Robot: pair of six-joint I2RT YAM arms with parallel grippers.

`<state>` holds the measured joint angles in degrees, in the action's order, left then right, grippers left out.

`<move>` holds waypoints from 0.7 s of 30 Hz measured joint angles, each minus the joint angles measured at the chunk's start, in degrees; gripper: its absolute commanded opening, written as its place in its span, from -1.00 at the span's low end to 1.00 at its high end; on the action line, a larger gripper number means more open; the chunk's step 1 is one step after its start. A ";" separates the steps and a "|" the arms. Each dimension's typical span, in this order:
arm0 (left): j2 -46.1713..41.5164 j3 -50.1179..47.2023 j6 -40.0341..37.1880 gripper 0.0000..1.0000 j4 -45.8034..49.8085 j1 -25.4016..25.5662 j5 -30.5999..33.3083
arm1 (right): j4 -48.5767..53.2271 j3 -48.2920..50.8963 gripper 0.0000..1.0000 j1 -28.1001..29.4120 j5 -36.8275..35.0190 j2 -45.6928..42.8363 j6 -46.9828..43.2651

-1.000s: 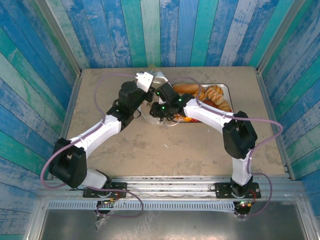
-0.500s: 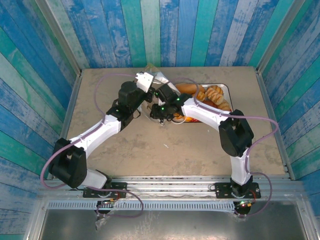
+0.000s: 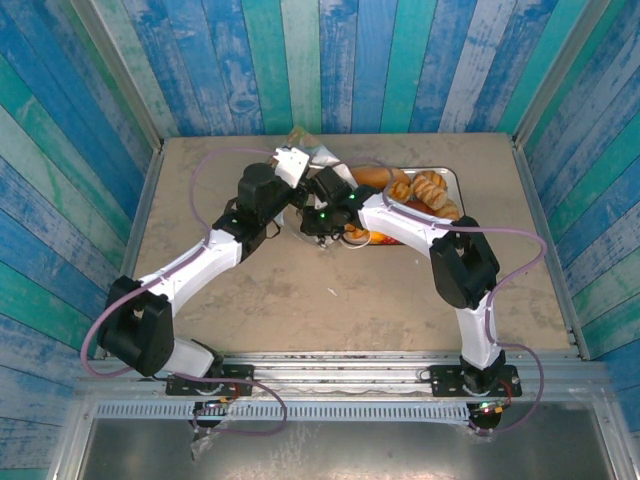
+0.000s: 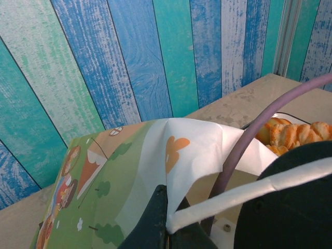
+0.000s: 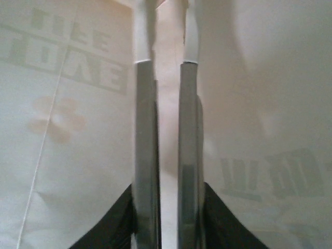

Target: Take the fake bread out of the paper bag

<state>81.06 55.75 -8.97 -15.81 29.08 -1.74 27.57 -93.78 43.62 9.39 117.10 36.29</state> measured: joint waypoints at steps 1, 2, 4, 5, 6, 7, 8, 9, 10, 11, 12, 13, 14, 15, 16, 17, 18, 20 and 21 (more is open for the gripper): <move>0.00 0.00 0.00 -1.00 0.00 0.00 -0.09 | -0.09 -0.02 -0.64 0.02 -0.11 0.00 -0.17; 0.00 0.00 0.00 -1.00 0.00 0.00 -0.07 | -0.13 -0.04 -0.67 0.02 -0.15 0.00 -0.09; 0.00 0.00 0.00 -0.99 0.00 0.00 -0.02 | -0.13 -0.04 -0.72 0.00 -0.20 0.00 -0.37; 0.00 0.00 -0.02 -1.00 0.00 0.00 0.11 | -0.13 -0.04 -0.75 0.00 -0.20 -0.02 -0.50; 0.00 0.00 -0.02 -1.00 -0.02 0.00 0.20 | -0.13 -0.04 -0.77 0.00 -0.17 -0.07 -0.57; 0.00 -0.02 -0.02 -1.00 -0.07 0.00 0.35 | -0.13 -0.04 -0.80 0.00 -0.17 -0.09 -0.74; 0.00 -0.11 -0.02 -1.00 -0.26 0.02 0.50 | -0.11 -0.04 -0.83 0.00 -0.15 -0.15 -0.87; 0.00 -0.24 -0.02 -1.00 -0.52 0.02 0.66 | -0.09 -0.02 -0.87 0.00 -0.15 -0.22 -1.03; 0.00 -0.39 -0.02 -1.00 -0.79 0.02 0.85 | -0.09 0.02 -0.93 -0.02 -0.11 -0.37 -1.20; 0.00 -0.50 -0.02 -1.00 -1.07 0.04 1.22 | 0.00 0.11 -0.98 -0.04 -0.11 -0.59 -1.29; 0.00 -0.63 -0.02 -1.00 -1.40 0.07 1.68 | 0.07 0.24 -0.98 -0.07 -0.11 -0.94 -1.38; 0.00 -0.76 -0.02 -0.99 -1.84 0.13 2.32 | 0.07 0.55 -0.99 -0.11 -0.07 -1.42 -1.42; 0.00 -0.92 0.00 -1.00 -2.23 0.17 2.78 | 0.13 1.01 -0.98 -0.15 0.00 -2.12 -1.42; 0.00 -0.98 0.00 -0.99 -2.45 0.17 3.37 | 0.33 1.40 -0.99 -0.20 0.07 -2.86 -1.42; 0.00 -1.07 0.00 -0.99 -2.71 0.22 3.96 | 0.35 1.92 -0.99 -0.24 0.07 -3.80 -1.40; 0.00 -1.11 0.00 -0.99 -3.02 0.22 4.55 | 0.48 2.43 -0.99 -0.26 0.13 -4.83 -1.40; 0.00 -1.16 0.00 -0.99 -3.28 0.24 5.05 | 0.66 2.73 -0.99 -0.26 0.26 -5.60 -1.42; 0.00 -1.18 0.00 -0.99 -3.63 0.28 6.45 | 1.62 2.91 -0.99 -0.26 0.61 -7.37 -1.46; 0.00 -1.18 0.02 -0.99 -3.80 0.28 7.17 | 1.99 2.95 -0.99 -0.26 0.83 -8.04 -1.51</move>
<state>81.06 54.57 -8.95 -19.62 29.36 5.43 29.56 -90.83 43.35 10.22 109.06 34.79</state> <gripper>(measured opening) 0.049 0.261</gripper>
